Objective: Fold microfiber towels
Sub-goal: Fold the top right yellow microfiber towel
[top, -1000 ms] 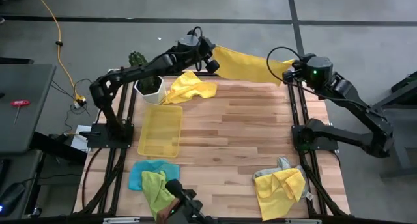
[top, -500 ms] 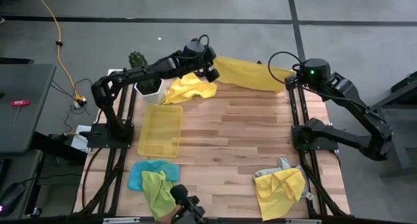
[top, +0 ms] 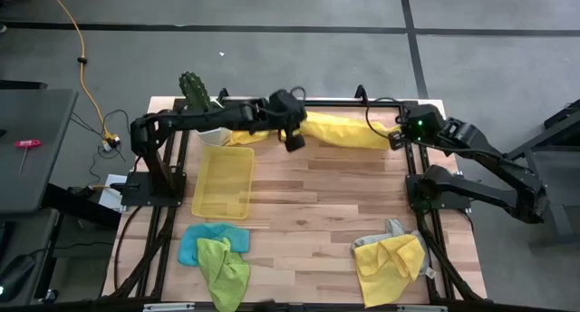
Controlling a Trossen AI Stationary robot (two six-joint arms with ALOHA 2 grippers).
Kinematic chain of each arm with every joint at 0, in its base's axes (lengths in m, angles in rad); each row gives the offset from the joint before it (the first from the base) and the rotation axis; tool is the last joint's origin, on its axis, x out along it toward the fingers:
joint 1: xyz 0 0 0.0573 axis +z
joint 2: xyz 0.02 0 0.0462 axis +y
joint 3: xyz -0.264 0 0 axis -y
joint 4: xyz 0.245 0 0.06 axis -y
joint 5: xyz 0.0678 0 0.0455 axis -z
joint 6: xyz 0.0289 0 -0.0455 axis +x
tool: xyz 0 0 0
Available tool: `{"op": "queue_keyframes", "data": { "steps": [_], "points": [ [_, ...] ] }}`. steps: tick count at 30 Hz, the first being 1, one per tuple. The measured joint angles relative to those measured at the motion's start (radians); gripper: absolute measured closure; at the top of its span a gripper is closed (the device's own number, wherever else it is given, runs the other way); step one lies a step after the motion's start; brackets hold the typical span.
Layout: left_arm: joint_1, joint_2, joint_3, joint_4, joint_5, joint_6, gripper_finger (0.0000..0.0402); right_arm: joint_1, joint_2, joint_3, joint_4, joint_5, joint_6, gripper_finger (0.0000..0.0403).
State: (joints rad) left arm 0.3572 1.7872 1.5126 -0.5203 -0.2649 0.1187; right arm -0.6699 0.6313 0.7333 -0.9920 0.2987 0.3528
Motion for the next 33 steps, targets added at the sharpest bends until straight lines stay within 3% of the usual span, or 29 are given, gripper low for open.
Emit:
{"op": "queue_keyframes", "data": {
  "steps": [14,22,33],
  "points": [
    [-0.251,0.001,-0.352,0.244,-0.009,-0.226,0.0402,0.255,-0.048,-0.019,-0.137,-0.049,0.207,0.0403],
    [-0.383,0.001,-0.375,0.237,-0.105,-0.295,0.0402,0.451,-0.046,-0.088,-0.132,-0.071,0.386,0.0403],
    [-0.487,0.001,-0.375,0.154,-0.129,-0.410,0.0402,0.777,-0.001,-0.194,-0.038,-0.090,0.660,0.0403]
  ]
}}
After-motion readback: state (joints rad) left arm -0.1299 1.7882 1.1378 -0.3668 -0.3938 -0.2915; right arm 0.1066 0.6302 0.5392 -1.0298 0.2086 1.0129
